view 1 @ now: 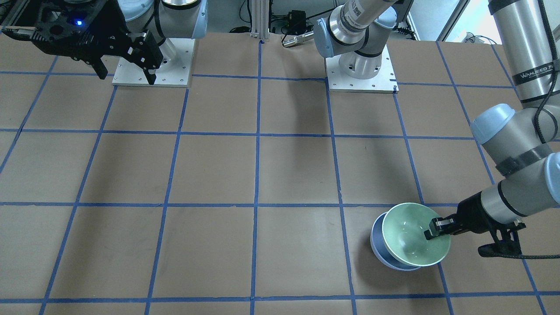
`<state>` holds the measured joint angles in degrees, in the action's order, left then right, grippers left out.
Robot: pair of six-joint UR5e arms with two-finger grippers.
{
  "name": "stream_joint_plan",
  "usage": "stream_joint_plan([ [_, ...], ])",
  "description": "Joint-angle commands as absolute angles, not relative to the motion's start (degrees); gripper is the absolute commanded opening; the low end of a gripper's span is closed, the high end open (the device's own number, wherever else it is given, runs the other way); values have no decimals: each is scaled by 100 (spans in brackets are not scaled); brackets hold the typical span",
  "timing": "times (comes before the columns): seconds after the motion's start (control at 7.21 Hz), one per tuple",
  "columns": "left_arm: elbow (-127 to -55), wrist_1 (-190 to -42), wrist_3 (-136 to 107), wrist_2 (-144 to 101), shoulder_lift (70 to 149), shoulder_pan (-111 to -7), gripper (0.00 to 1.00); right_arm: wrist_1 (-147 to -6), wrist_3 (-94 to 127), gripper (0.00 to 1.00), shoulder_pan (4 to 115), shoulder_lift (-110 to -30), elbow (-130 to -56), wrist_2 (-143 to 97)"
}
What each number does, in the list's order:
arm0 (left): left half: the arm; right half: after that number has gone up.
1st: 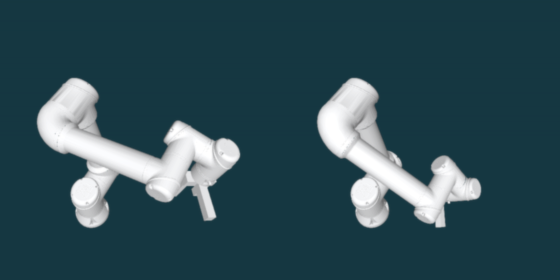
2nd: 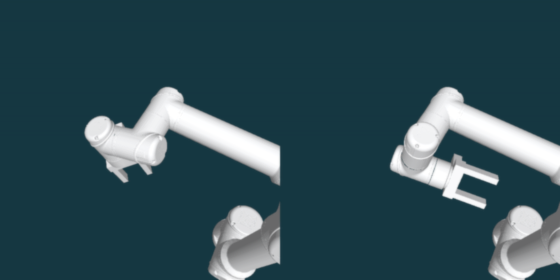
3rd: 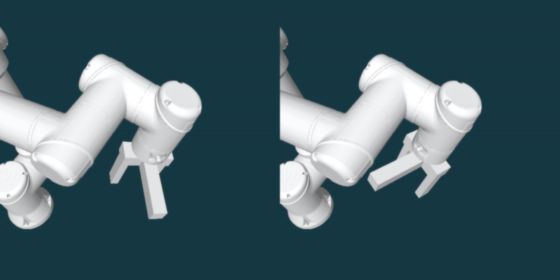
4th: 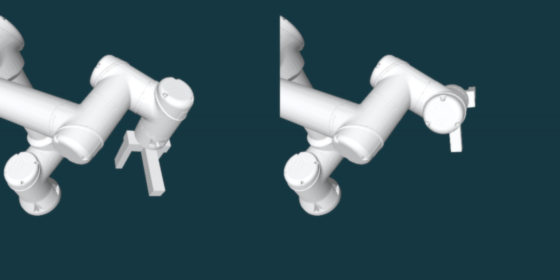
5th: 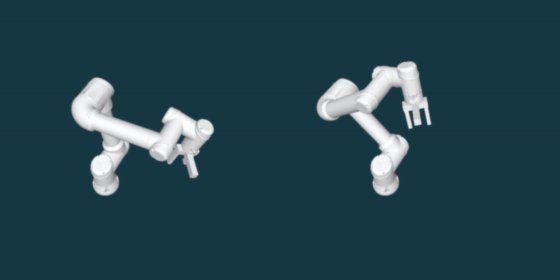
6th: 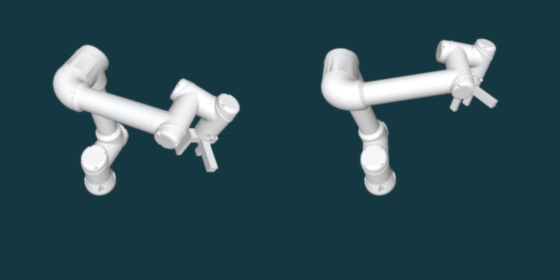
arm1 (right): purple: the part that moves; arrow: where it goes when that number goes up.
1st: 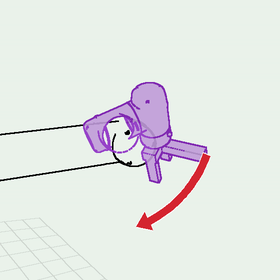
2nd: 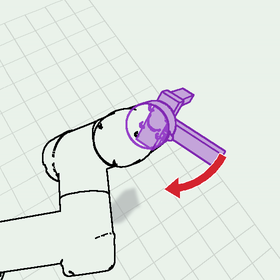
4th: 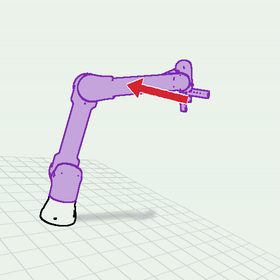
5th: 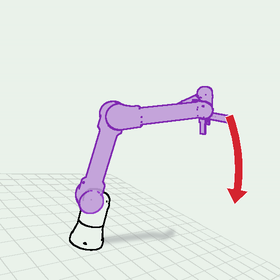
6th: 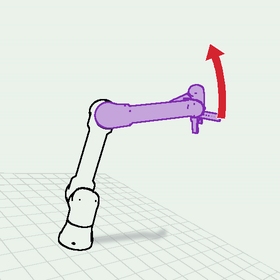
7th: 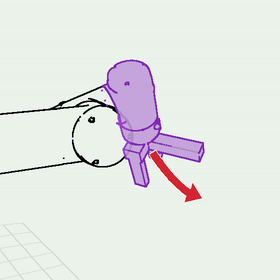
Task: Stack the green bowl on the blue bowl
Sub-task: 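Lower the green bowl into the blue bowl with the left gripper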
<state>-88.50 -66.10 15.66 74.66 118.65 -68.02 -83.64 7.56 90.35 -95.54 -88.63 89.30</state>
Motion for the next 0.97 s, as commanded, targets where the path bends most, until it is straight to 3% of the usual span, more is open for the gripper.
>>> stream_joint_plan([
  [0.0,-8798,-6609,1547,7471,11883,-6820,0,-8367,756,100,9035,-9554,-8868,8930],
  [0.28,-8798,-6601,1547,7462,11883,-6820,0,-8367,756,100,9026,-9554,-8859,8930],
  [0.42,-8807,-6644,1538,7445,11883,-6820,55,-8358,756,100,9035,-9554,-8859,8930],
  [0.55,-8807,-6688,1503,7427,11865,-6820,100,-8367,756,100,9035,-9554,-8859,8930],
  [0.83,-8780,-6706,1520,7462,11787,-6829,100,-8367,756,100,9035,-9554,-8868,8930],
])
